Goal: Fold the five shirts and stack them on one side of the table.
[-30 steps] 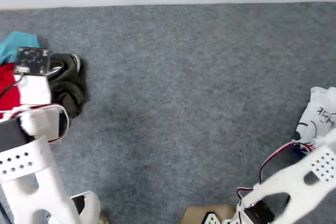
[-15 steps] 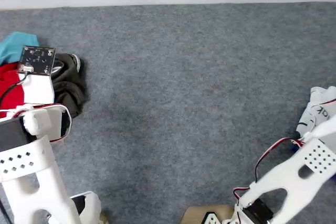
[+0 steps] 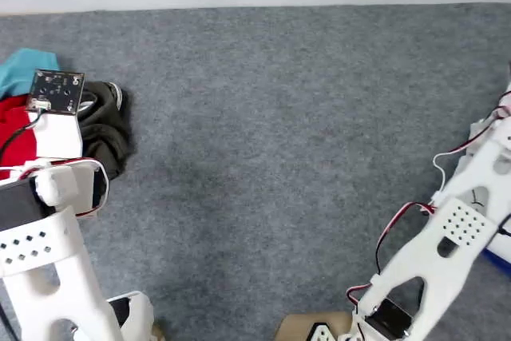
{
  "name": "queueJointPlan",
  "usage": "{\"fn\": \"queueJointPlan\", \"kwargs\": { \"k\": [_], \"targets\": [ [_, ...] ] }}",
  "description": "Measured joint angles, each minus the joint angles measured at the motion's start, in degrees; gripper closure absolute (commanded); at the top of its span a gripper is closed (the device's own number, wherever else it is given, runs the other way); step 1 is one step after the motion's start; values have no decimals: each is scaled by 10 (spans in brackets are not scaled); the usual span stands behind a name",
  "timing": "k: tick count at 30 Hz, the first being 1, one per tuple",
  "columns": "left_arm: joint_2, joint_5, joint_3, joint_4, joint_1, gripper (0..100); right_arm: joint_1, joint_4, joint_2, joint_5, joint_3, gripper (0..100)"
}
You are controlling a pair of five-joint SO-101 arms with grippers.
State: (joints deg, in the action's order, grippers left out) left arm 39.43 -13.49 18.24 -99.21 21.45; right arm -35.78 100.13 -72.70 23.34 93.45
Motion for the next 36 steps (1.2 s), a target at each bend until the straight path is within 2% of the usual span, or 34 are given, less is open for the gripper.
{"fn": "queueJointPlan", "kwargs": {
  "k": [10,17,23,28,36],
  "targets": [
    [0,0,24,-1,0,994,0,2,62,0,0,983],
    [0,0,24,-1,0,994,12,2,-32,0,0,983],
    [0,0,24,-1,0,994,21,3,-40,-2,0,987],
    [0,0,24,-1,0,994,19,3,27,-37,0,988],
    [0,0,24,-1,0,994,-4,3,156,-42,0,987]
  ]
}}
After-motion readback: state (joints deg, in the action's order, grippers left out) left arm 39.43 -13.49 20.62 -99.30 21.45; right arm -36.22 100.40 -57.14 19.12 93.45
